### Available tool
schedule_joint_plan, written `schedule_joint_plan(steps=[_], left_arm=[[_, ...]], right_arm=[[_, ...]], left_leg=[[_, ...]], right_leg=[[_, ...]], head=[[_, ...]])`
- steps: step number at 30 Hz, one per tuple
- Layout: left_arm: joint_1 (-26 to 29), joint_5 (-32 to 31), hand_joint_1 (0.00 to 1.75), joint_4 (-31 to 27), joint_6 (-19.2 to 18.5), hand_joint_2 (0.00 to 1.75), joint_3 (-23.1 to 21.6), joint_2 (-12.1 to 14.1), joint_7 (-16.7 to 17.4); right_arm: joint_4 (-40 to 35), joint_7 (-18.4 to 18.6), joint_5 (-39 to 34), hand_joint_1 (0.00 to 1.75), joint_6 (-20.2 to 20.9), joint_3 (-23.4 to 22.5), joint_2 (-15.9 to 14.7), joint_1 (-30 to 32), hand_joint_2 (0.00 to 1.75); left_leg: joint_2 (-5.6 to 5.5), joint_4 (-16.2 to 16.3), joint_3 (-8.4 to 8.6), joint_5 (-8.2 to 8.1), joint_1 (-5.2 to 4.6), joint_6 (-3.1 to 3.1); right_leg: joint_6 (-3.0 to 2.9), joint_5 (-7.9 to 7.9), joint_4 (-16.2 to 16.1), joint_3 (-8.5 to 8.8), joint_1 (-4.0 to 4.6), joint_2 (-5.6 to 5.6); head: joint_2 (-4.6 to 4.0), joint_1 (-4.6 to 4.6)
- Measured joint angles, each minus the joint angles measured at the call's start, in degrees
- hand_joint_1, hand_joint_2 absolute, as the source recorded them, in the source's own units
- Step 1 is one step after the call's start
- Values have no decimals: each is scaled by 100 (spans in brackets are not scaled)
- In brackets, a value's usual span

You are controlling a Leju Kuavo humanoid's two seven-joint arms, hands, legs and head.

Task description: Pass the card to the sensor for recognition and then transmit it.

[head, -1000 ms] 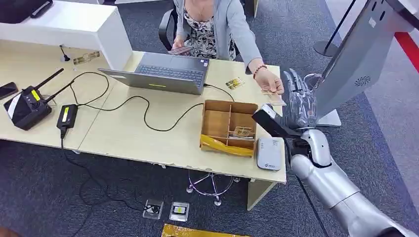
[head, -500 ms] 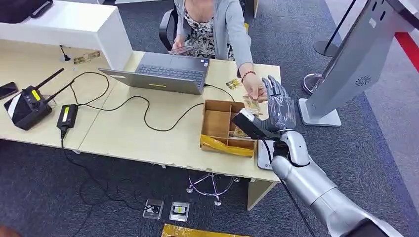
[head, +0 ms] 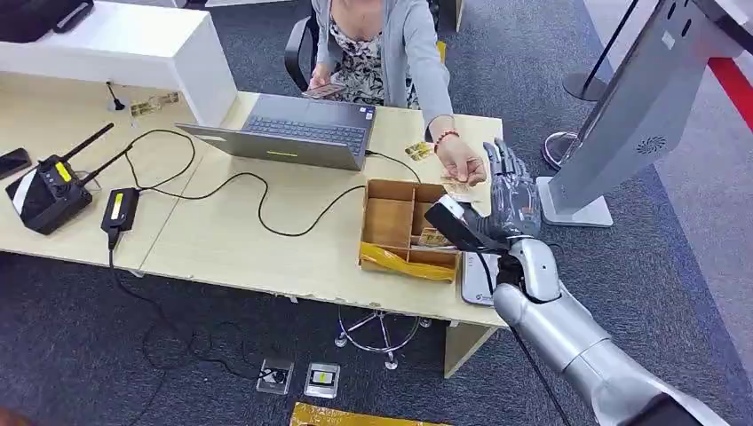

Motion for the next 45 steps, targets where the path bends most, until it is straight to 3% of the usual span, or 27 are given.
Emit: schedule_joint_plan(steps=[33, 40, 45], left_arm=[[5, 53, 0, -2, -28, 0, 0, 17, 59], [27, 57, 0, -2, -28, 0, 0, 15, 155], [36, 135, 0, -2, -7, 0, 2, 13, 301]], right_arm=[[-123, -232, -363, 175, -138, -28, -100, 132, 175], [-116, -229, -459, 175, -247, -122, -302, 455, 175], [-116, -20, -522, 175, -214, -177, -513, 676, 175]], left_leg=[[8, 1, 2, 0, 0, 0], [12, 1, 2, -2, -1, 0], [9, 1, 3, -3, -1, -1]], right_leg=[[0, 0, -1, -1, 0, 1], [0, 0, -2, -2, -1, 2], [0, 0, -3, 0, -1, 0]], head=[[0, 2], [0, 2], [0, 0]])
